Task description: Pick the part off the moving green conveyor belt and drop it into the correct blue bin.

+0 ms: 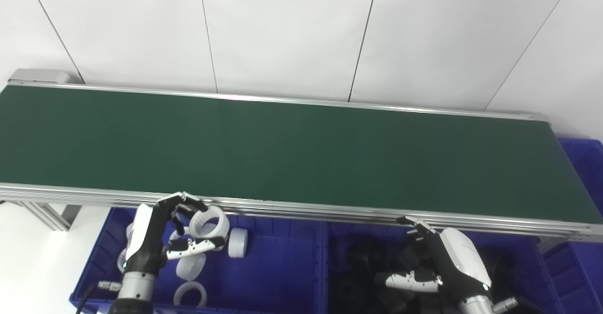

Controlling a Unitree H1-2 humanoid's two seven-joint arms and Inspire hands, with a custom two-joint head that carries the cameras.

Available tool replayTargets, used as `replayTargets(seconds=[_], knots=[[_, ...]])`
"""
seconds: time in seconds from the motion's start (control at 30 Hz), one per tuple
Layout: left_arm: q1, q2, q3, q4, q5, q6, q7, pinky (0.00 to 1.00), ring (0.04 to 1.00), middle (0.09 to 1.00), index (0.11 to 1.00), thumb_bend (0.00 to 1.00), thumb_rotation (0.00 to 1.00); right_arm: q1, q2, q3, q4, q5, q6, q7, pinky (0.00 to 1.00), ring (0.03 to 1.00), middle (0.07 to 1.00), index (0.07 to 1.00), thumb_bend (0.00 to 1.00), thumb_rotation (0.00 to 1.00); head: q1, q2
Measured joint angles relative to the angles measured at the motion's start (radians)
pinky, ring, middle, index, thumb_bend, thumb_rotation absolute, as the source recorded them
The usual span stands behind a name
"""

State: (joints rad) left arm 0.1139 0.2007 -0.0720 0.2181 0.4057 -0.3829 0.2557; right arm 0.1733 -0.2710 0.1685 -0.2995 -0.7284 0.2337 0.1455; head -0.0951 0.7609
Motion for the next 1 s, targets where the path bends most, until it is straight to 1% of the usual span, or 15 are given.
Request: replayTargets(seconds=[0.07, 0.17, 0.23, 0.27, 0.43, 0.47, 0.5, 0.53, 0.57, 0.67, 0.7, 0.8, 0.87, 0.93, 1.0], knots=[[0.006, 0.005, 0.0, 0.03, 0.016, -0.012, 0.003, 0.21, 0.277, 0.414, 0.492, 0.51, 0.0, -0.001, 0.001, 0.0, -0.001, 0.0, 0.001, 0.002, 0.55, 0.638, 0.68, 0.823, 0.81, 0.4, 0.0, 0.0], [0.008, 0.025, -0.002, 0.107, 0.043, -0.032, 0.008, 0.27, 0.325, 0.435, 0.494, 0.51, 0.0, -0.005, 0.001, -0.001, -0.001, 0.0, 0.002, 0.01, 0.56, 0.646, 0.684, 0.825, 0.81, 0.41, 0.0, 0.0], [0.009, 0.034, -0.005, 0.132, 0.044, -0.035, 0.006, 0.27, 0.332, 0.435, 0.496, 0.51, 0.0, -0.005, 0.001, -0.001, -0.001, -0.003, 0.003, 0.013, 0.56, 0.641, 0.679, 0.822, 0.81, 0.41, 0.003, -0.005], [0.009, 0.04, -0.009, 0.139, 0.047, -0.032, -0.001, 0.29, 0.358, 0.452, 0.495, 0.51, 0.0, -0.005, 0.001, -0.001, -0.001, -0.005, 0.002, 0.013, 0.56, 0.642, 0.679, 0.821, 0.81, 0.41, 0.003, -0.005], [0.015, 0.059, -0.021, 0.143, 0.055, 0.048, -0.065, 0.44, 0.518, 0.479, 0.519, 0.51, 0.0, -0.007, 0.01, -0.001, -0.001, -0.007, 0.003, 0.013, 0.57, 0.646, 0.679, 0.822, 0.82, 0.4, -0.003, -0.005], [0.017, 0.058, -0.021, 0.143, 0.055, 0.055, -0.067, 0.45, 0.525, 0.48, 0.519, 0.51, 0.0, -0.006, 0.012, -0.001, -0.001, -0.008, 0.003, 0.013, 0.57, 0.646, 0.679, 0.822, 0.82, 0.4, -0.003, -0.005], [0.02, 0.057, -0.021, 0.143, 0.055, 0.059, -0.067, 0.48, 0.567, 0.604, 0.643, 0.49, 0.08, -0.006, 0.013, -0.001, -0.001, -0.008, 0.003, 0.013, 0.56, 0.639, 0.679, 0.824, 0.81, 0.41, -0.003, -0.006], [0.023, 0.055, -0.019, 0.143, 0.053, 0.061, -0.067, 0.51, 0.595, 0.677, 0.716, 0.48, 0.17, -0.006, 0.014, -0.001, -0.001, -0.01, 0.003, 0.013, 0.55, 0.635, 0.679, 0.824, 0.81, 0.41, -0.002, -0.008], [0.025, 0.053, -0.016, 0.145, 0.044, 0.058, -0.065, 0.53, 0.627, 0.742, 0.782, 0.5, 0.36, -0.007, 0.014, -0.001, -0.001, -0.01, 0.003, 0.013, 0.54, 0.632, 0.678, 0.823, 0.81, 0.41, -0.002, -0.008], [0.032, 0.05, -0.01, 0.166, 0.04, 0.013, -0.031, 0.62, 0.715, 0.812, 0.858, 0.66, 0.67, -0.007, 0.014, -0.001, -0.001, -0.013, 0.003, 0.013, 0.54, 0.63, 0.677, 0.822, 0.81, 0.41, -0.006, -0.008], [0.034, 0.051, -0.012, 0.169, 0.037, -0.011, -0.018, 0.65, 0.737, 0.823, 0.87, 0.73, 0.73, -0.007, 0.014, -0.001, -0.001, -0.013, 0.003, 0.013, 0.54, 0.632, 0.678, 0.822, 0.81, 0.41, -0.008, -0.008], [0.039, 0.055, -0.028, 0.154, 0.016, -0.044, -0.001, 0.66, 0.761, 0.84, 0.881, 0.83, 0.77, -0.008, 0.014, -0.001, -0.001, -0.015, 0.003, 0.014, 0.55, 0.64, 0.68, 0.823, 0.82, 0.42, -0.012, -0.006], [0.047, 0.061, -0.049, 0.103, -0.009, -0.045, 0.0, 0.67, 0.771, 0.848, 0.883, 0.86, 0.77, -0.008, 0.016, -0.001, -0.001, -0.016, 0.003, 0.015, 0.56, 0.643, 0.682, 0.823, 0.82, 0.42, -0.018, -0.006], [0.049, 0.067, -0.072, 0.047, -0.033, -0.054, -0.007, 0.72, 0.813, 0.865, 0.885, 0.92, 0.78, -0.009, 0.019, -0.001, -0.001, -0.016, 0.004, 0.016, 0.55, 0.635, 0.677, 0.82, 0.82, 0.43, -0.023, -0.006], [0.049, 0.073, -0.087, 0.003, -0.045, -0.055, -0.023, 0.73, 0.824, 0.868, 0.886, 0.94, 0.79, -0.009, 0.019, 0.0, -0.001, -0.017, 0.004, 0.016, 0.55, 0.636, 0.676, 0.82, 0.82, 0.44, -0.026, -0.008]])
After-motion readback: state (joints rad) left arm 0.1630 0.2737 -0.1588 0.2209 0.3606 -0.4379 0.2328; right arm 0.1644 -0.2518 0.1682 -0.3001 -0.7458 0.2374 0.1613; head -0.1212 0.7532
